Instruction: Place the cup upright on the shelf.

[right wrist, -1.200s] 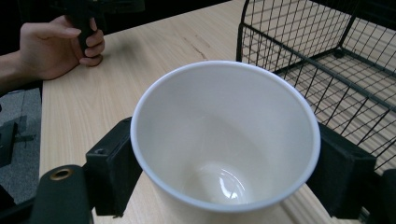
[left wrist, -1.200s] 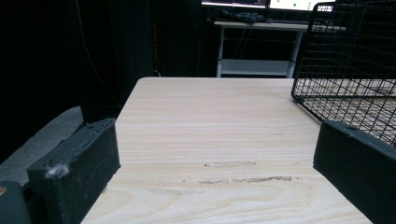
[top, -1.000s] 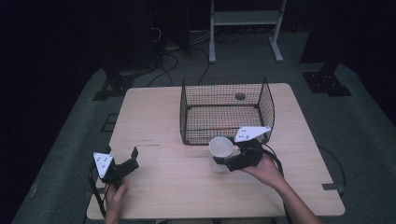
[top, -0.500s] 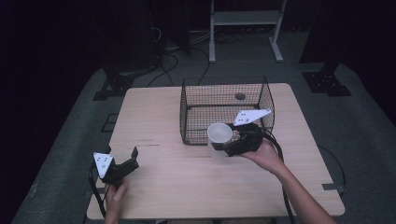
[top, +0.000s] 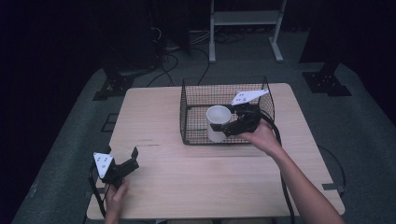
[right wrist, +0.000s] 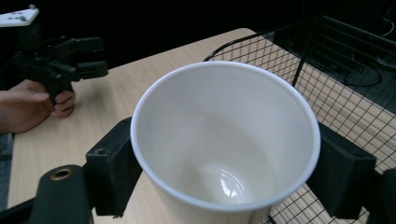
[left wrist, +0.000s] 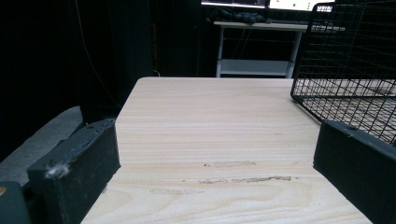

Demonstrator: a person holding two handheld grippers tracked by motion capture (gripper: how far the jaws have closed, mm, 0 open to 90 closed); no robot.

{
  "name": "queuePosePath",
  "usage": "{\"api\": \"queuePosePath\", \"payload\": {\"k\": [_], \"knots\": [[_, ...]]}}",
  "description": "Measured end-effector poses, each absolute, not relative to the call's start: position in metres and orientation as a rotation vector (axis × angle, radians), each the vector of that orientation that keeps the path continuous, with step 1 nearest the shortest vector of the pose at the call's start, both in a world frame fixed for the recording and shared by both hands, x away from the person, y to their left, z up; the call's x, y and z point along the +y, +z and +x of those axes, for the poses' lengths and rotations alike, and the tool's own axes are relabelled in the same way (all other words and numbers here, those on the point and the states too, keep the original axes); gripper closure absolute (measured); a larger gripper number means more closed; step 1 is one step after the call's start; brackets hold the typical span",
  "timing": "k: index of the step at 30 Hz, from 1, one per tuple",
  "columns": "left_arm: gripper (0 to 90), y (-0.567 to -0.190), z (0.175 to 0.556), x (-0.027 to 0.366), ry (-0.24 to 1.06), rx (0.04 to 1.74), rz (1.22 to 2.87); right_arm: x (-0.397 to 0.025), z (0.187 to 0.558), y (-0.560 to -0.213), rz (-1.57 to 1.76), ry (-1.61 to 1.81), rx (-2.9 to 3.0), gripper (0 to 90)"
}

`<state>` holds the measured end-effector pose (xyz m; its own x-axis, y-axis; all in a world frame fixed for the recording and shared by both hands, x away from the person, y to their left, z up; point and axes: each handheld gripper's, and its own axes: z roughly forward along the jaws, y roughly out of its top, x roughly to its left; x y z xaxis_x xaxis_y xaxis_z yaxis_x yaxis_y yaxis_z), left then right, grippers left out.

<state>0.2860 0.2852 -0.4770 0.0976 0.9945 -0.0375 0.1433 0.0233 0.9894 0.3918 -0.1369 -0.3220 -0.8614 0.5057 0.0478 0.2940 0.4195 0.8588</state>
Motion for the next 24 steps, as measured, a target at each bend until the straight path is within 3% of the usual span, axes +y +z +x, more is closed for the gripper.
{"api": "queuePosePath", "payload": {"k": [24], "knots": [[0.0, -0.477, 0.286, 0.285, 1.043, 1.25, 1.338, -0.129, 0.463, -0.324, 0.835, 1.367, 2.42, 19.6]]}}
